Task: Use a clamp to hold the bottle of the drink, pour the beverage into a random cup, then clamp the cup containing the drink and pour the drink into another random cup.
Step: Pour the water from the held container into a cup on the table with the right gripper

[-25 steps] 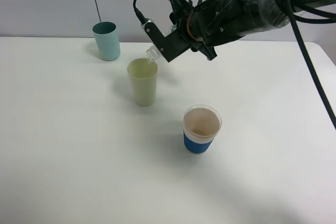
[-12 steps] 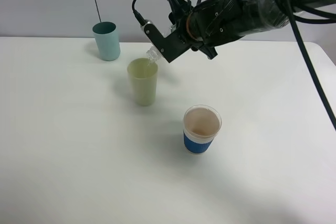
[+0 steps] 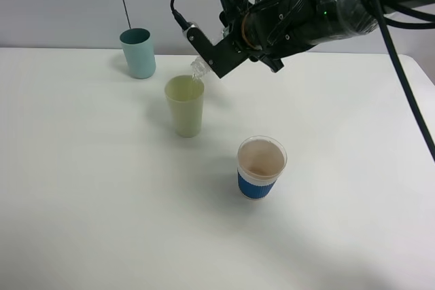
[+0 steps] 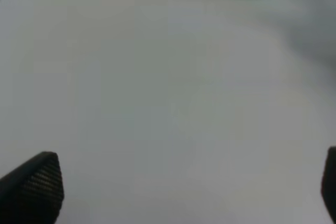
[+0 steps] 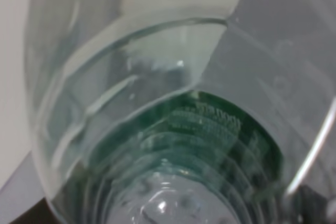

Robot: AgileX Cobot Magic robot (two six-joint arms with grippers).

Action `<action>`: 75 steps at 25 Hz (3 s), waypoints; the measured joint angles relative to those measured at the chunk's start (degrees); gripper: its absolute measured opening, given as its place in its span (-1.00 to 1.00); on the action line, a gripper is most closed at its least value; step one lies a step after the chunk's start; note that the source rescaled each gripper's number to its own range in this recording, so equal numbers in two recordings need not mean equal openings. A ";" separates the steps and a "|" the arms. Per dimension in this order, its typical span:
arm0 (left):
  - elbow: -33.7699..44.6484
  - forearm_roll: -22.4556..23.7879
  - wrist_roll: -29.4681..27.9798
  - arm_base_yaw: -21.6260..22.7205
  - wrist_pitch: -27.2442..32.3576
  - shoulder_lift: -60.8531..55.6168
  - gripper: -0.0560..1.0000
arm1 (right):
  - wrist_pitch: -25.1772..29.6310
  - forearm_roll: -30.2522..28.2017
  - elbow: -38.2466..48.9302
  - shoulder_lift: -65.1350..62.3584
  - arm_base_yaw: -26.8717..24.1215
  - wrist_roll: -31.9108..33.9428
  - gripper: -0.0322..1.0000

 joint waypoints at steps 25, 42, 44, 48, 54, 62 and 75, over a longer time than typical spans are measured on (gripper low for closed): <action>0.00 0.00 0.00 0.00 0.00 0.00 1.00 | 0.31 -5.09 -0.05 0.00 0.00 0.00 -0.94; 0.00 0.00 0.00 0.00 0.00 0.00 1.00 | -0.20 -7.62 -0.05 0.00 0.69 0.05 -0.94; 0.00 0.00 0.00 0.00 0.00 0.00 1.00 | -0.33 -7.62 -0.05 0.00 0.76 0.05 -0.94; 0.00 0.00 0.00 0.00 0.00 0.00 1.00 | -0.69 -7.62 -0.05 0.00 1.48 0.05 -0.94; 0.00 0.00 0.00 0.00 0.00 0.00 1.00 | -1.44 -7.62 -0.05 0.00 1.83 0.05 -0.94; 0.00 0.00 0.00 0.00 0.00 0.00 1.00 | -1.44 -7.62 -0.05 0.00 1.83 -6.06 -0.94; 0.00 0.00 0.00 0.00 0.00 0.00 1.00 | -1.44 -7.62 -0.05 0.00 1.83 -11.12 -0.94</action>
